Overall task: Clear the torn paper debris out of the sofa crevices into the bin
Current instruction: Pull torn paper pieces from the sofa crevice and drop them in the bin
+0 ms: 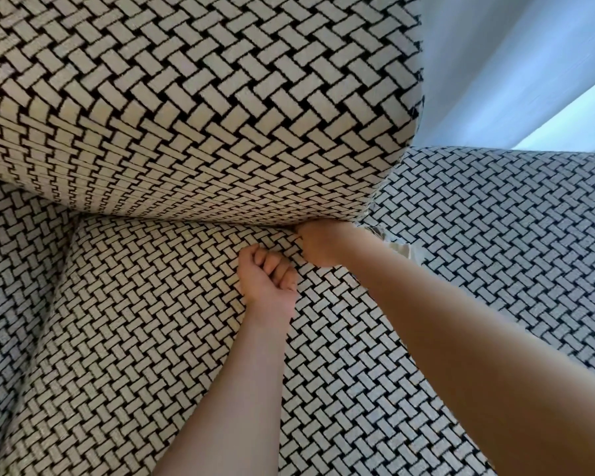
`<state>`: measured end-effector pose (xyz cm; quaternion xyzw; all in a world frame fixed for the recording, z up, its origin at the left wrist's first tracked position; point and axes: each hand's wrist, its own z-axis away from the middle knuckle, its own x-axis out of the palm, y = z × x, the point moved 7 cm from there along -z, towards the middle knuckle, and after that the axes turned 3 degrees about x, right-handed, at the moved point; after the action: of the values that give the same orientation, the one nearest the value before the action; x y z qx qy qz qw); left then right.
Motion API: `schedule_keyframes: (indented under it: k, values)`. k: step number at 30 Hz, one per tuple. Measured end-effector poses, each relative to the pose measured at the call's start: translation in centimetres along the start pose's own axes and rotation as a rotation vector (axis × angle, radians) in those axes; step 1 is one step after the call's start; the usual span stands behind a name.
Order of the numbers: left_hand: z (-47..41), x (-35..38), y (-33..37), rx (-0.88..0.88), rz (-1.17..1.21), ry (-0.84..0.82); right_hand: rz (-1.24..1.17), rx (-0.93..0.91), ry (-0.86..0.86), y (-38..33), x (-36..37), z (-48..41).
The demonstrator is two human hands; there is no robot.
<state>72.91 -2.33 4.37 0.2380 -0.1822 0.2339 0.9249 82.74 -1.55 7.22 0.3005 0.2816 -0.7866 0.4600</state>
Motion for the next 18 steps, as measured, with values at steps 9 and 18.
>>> schedule_keyframes:
  k: [9, 18]
  values:
    - [0.5, -0.9, 0.5, -0.034, -0.206, -0.027, 0.101, 0.105, -0.011, 1.6, -0.7, 3.4]
    - [0.2, 3.1, -1.9, -0.081, -0.216, -0.172, -0.071, 0.129, 0.119, 2.9, -2.3, 5.6]
